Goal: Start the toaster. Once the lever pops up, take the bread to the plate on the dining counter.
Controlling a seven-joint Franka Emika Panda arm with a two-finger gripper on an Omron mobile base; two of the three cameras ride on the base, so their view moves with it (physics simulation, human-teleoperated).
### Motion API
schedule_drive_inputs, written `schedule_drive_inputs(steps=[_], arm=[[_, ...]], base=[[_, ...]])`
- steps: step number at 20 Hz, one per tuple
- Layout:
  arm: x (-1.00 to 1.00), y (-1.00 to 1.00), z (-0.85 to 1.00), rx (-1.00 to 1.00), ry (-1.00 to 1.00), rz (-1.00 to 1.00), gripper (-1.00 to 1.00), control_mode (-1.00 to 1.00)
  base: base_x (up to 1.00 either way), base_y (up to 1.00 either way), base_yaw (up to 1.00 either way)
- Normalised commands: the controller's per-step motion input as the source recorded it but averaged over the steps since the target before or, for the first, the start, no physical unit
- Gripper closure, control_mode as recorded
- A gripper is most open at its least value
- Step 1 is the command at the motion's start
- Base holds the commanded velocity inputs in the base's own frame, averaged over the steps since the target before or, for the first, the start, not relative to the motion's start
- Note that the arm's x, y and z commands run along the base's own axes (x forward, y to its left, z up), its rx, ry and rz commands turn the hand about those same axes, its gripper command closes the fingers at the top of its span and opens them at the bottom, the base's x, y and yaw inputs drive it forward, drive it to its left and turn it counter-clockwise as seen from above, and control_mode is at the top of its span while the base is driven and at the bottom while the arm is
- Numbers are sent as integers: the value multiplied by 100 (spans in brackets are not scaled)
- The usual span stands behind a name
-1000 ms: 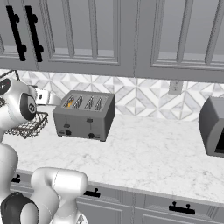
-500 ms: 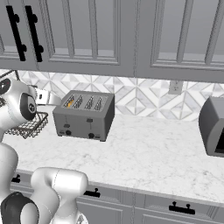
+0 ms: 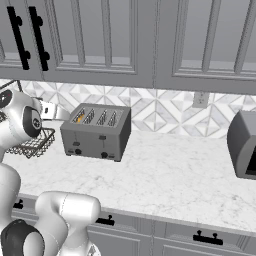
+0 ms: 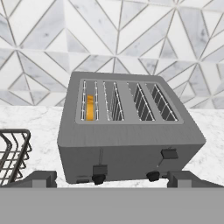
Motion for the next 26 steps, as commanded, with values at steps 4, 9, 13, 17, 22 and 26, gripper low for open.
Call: schedule_drive_inputs(steps=[4,9,13,17,22,26], arm=[[0,0,0,0,0,0,-100,-100],[0,0,0,0,0,0,-100,-100],[0,0,0,0,0,0,-100,-100],[0,0,0,0,0,0,-100,-100],[0,0,0,0,0,0,-100,-100],[0,0,0,0,0,0,-100,-100]], base=[[0,0,0],[0,0,0],[0,0,0],[0,0,0],[0,0,0],[0,0,0]])
